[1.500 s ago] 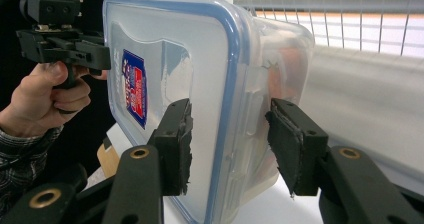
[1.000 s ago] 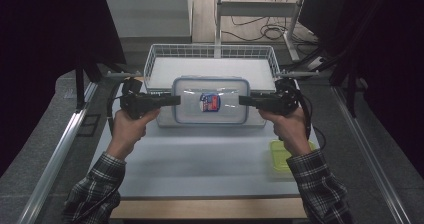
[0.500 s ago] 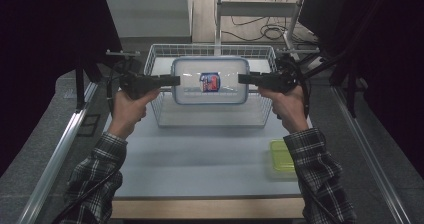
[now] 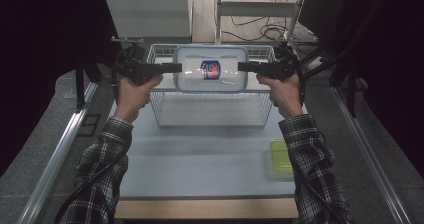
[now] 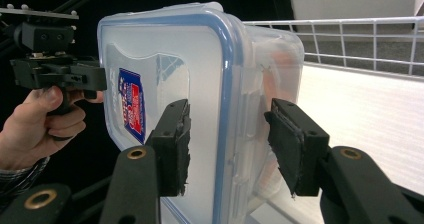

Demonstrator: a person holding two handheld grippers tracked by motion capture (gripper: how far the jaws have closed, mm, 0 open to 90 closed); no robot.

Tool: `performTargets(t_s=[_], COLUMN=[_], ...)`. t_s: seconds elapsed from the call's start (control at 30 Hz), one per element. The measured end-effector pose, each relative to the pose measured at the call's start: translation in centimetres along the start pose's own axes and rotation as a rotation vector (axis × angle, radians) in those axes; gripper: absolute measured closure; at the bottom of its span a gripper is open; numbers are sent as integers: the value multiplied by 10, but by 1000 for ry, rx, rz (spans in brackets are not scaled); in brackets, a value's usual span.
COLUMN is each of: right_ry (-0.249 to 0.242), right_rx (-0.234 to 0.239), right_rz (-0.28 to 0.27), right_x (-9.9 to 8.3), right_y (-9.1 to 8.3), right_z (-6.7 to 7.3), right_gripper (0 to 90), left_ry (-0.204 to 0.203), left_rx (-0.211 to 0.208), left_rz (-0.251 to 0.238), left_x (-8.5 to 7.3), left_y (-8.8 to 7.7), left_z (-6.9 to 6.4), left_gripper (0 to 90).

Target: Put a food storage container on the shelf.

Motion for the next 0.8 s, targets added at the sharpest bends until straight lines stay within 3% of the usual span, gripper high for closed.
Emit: performTargets(t_s=[0.2,0.43,0.63,0.8], right_ry=[21,27,37,63], right_rx=[-18,-35,-38,-35], right_rz=[-21,-30,-33,-43], right_x=[5,6,5,4], right_y=[6,9,8,9], right_z=[-8,-8,-8,-9], right_gripper=[510,510,510,504], left_ry=[-21,-10,-11,11], left_rx=[3,53,62,73], left_rz=[-21,-39,-48,-48], left_x=[1,5,5,5], left_y=[6,9,10,10], left_z=[7,9,8,8], left_gripper=[530,495,489,482])
Point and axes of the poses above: each handheld gripper's, and its own axes: y roughly forward along the jaws, x roughly out of its top, z roughly to its left, the point moved 9 cm from there along y, roughly forward along the jaws, and after that the axes turned 6 degrees about -y, right-handed, at the moved point
